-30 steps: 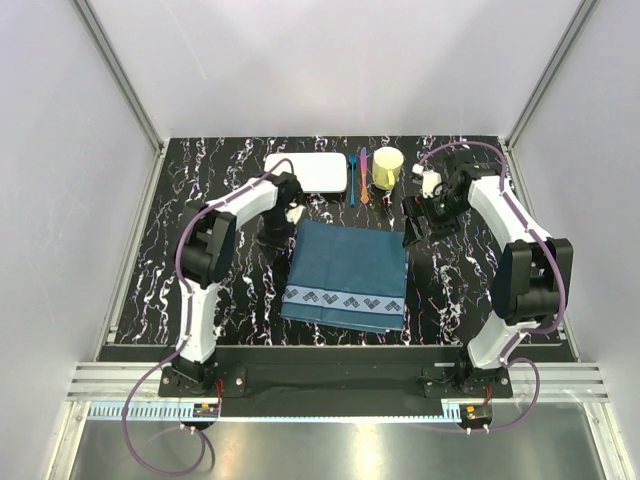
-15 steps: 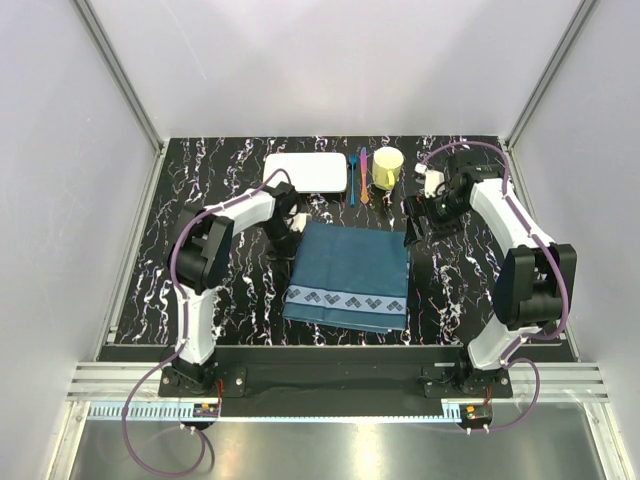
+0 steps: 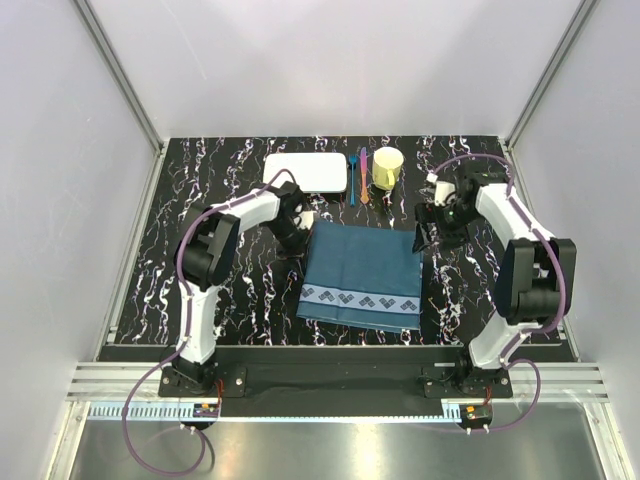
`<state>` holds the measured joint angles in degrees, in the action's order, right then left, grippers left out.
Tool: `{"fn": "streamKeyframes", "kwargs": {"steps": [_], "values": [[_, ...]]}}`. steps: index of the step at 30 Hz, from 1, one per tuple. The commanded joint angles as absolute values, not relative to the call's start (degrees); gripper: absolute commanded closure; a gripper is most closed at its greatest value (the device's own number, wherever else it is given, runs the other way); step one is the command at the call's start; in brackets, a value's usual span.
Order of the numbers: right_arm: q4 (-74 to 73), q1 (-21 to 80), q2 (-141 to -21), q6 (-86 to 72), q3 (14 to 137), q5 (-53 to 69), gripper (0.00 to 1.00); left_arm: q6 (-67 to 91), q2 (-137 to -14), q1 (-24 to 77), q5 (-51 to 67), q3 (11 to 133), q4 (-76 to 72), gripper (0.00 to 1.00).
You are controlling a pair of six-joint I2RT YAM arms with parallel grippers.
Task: Set the dinner table for one person
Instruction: Move the napkin to the center of the board.
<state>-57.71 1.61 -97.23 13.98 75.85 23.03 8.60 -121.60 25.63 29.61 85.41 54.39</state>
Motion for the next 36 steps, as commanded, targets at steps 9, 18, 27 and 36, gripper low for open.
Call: {"fn": "streamKeyframes", "kwargs": {"steps": [9,18,27,36], "values": [[-51.16,-2.99,-107.49,9.49,79.45,32.95,0.14,3.52,-114.0,21.55,23.39,85.08,54.23,0.61],[-48.52,-3.08,-110.82,7.38,81.21,35.76,0.16,1.5,-111.8,15.56,17.58,86.22,56.07,0.35],[-46.93,-3.08,-113.9,7.12,80.42,37.26,0.19,0.35,-110.92,13.8,16.26,88.68,58.45,0.29],[-46.06,-3.08,-116.8,7.12,80.68,37.97,0.25,0.35,-111.18,13.18,16.26,89.3,58.8,0.28]]}}
